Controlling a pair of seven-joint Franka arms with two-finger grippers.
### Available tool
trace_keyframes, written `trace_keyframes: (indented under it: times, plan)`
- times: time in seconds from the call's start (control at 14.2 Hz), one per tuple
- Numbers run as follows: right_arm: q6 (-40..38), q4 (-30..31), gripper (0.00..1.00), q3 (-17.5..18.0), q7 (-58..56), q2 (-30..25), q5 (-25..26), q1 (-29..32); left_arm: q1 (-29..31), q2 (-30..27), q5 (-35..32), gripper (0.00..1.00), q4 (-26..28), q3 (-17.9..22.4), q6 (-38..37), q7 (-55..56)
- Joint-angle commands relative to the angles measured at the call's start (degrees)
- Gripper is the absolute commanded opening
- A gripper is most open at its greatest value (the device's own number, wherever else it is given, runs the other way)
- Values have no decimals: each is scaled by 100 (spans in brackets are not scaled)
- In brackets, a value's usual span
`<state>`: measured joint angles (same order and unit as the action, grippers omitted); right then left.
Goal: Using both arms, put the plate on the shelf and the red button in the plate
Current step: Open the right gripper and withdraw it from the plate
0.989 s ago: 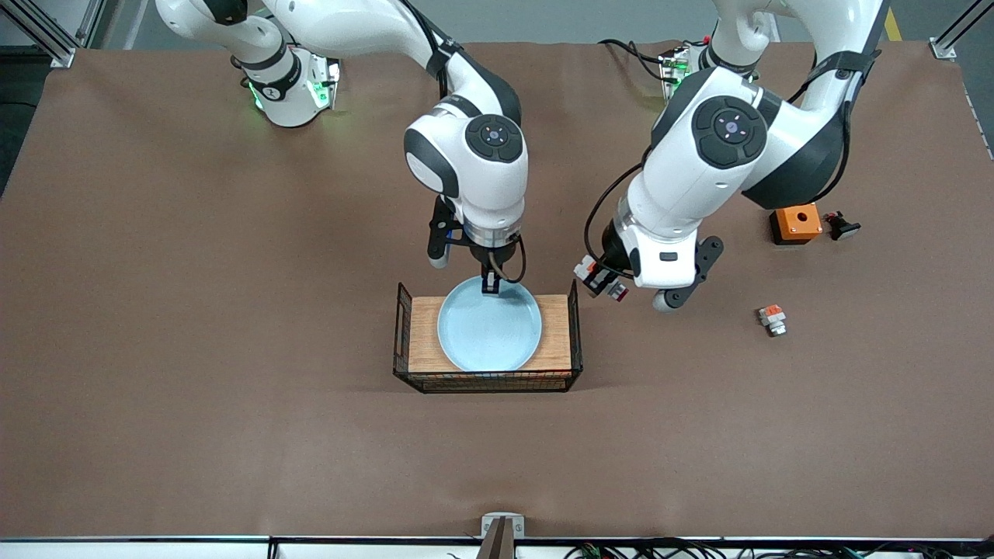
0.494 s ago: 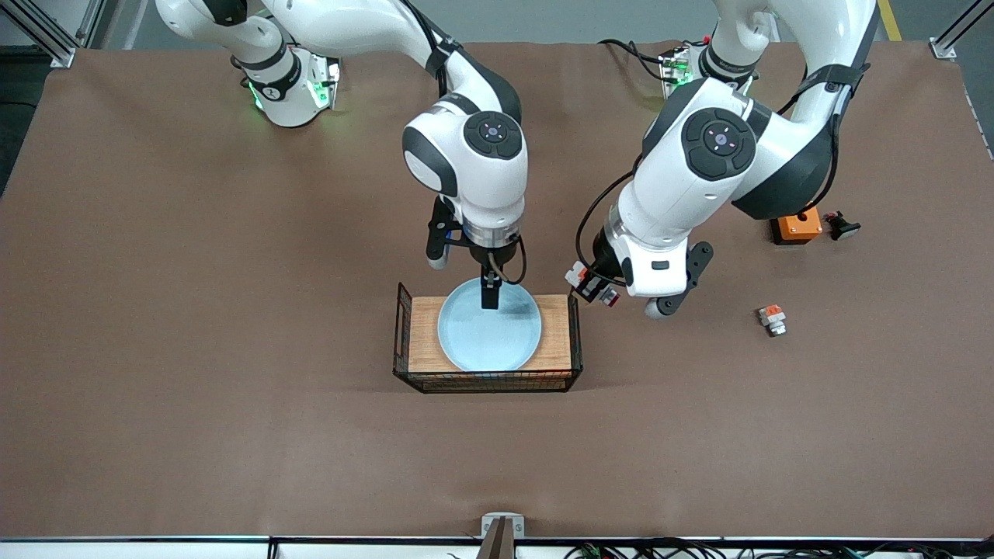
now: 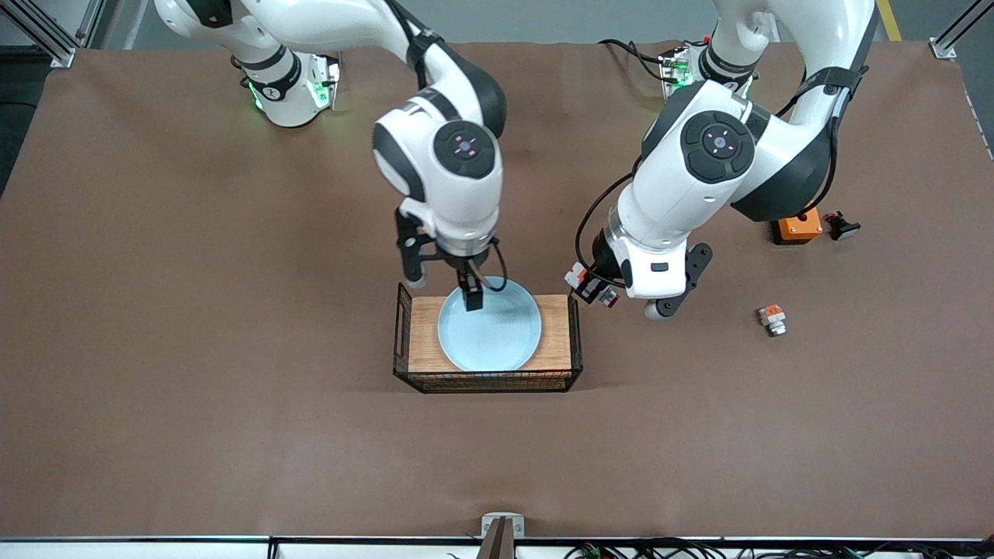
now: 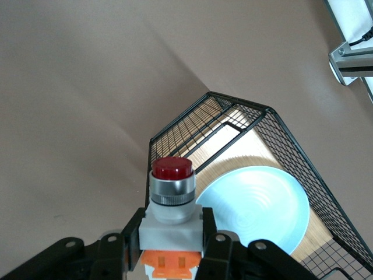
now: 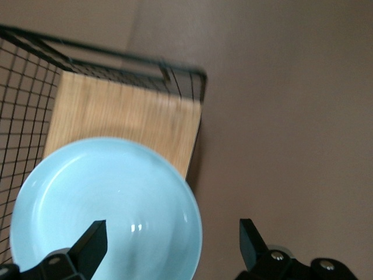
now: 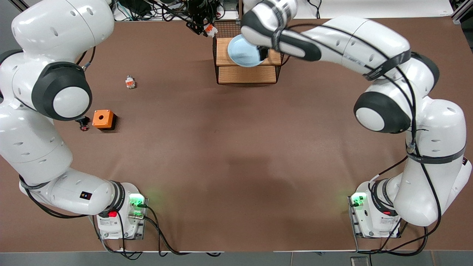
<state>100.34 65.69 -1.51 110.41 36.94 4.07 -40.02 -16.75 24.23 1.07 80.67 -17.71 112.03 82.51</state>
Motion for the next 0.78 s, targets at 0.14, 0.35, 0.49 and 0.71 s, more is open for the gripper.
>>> trace_keyframes:
  times: [0.14,0.35,0.49,0.71]
  plan:
    - [-1191,14,100,72,-2845,-731,-432,880,-170,117,-19,31,-209,74,108,326]
    - [-1674,23,100,63,-4724,-1047,-627,1618,-284,266,-28,31,-411,75,170,818]
    - [-1834,40,100,28,-6077,-1241,-627,2049,-355,380,-37,31,-578,75,170,1274]
    - [-2080,84,100,10,-7775,-1390,-600,2760,-531,504,-63,31,-684,92,363,1942]
